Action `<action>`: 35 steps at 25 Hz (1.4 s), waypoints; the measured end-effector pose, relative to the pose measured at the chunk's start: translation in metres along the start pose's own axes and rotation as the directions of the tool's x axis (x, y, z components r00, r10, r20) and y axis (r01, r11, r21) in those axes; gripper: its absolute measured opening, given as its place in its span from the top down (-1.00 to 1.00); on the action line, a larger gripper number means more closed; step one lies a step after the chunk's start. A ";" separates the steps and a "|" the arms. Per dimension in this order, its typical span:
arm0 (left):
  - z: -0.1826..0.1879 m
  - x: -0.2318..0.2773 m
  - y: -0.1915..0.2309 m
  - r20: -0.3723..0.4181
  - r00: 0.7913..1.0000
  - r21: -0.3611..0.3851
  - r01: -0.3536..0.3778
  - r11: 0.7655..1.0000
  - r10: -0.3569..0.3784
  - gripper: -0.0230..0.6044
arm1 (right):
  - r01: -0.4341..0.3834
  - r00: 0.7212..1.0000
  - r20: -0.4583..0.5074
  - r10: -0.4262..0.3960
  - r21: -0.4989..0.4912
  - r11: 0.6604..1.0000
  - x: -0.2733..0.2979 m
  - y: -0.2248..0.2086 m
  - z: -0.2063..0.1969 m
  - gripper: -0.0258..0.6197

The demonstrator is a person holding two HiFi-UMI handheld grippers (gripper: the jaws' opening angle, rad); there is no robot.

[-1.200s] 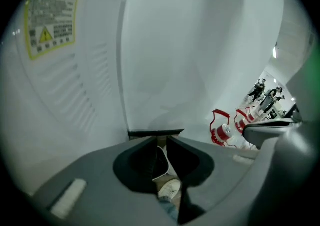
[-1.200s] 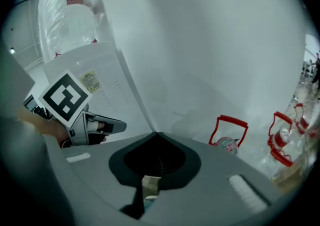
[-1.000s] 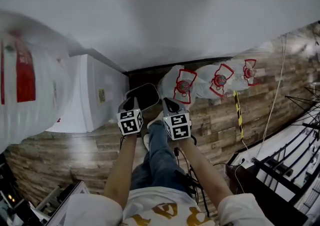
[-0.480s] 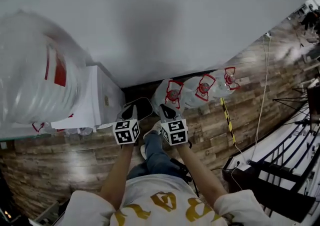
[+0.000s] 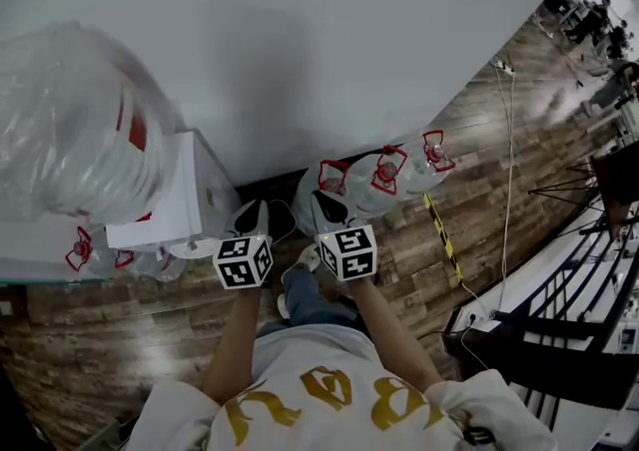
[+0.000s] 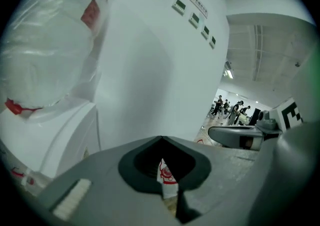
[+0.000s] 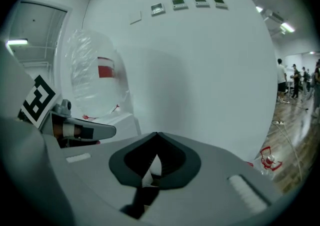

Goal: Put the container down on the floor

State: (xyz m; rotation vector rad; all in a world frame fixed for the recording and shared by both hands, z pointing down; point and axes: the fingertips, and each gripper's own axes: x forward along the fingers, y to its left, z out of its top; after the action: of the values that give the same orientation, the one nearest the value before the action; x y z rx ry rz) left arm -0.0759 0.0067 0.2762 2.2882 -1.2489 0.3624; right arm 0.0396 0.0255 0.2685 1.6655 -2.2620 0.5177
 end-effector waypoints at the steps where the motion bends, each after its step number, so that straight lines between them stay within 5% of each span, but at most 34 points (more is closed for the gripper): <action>1: 0.007 -0.006 -0.003 0.019 1.000 0.002 0.002 1.000 -0.002 0.92 | 0.003 1.000 0.016 -0.003 0.009 1.000 -0.006 0.000 0.005 0.84; 9: 0.043 -0.040 -0.006 0.114 0.993 0.034 0.007 0.999 -0.011 0.92 | 0.018 0.996 0.085 -0.023 0.057 0.998 -0.036 0.018 0.024 0.84; 35: 0.037 -0.065 0.010 0.122 0.992 0.050 -0.037 0.998 0.031 0.92 | 0.023 0.997 0.070 -0.030 0.099 0.995 -0.041 0.023 0.009 0.84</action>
State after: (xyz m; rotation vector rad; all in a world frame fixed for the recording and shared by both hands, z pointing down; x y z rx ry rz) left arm -0.1200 0.0279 0.2189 2.3664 -1.3543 0.2744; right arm 0.0300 0.0628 0.2402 1.7856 -2.2957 0.5806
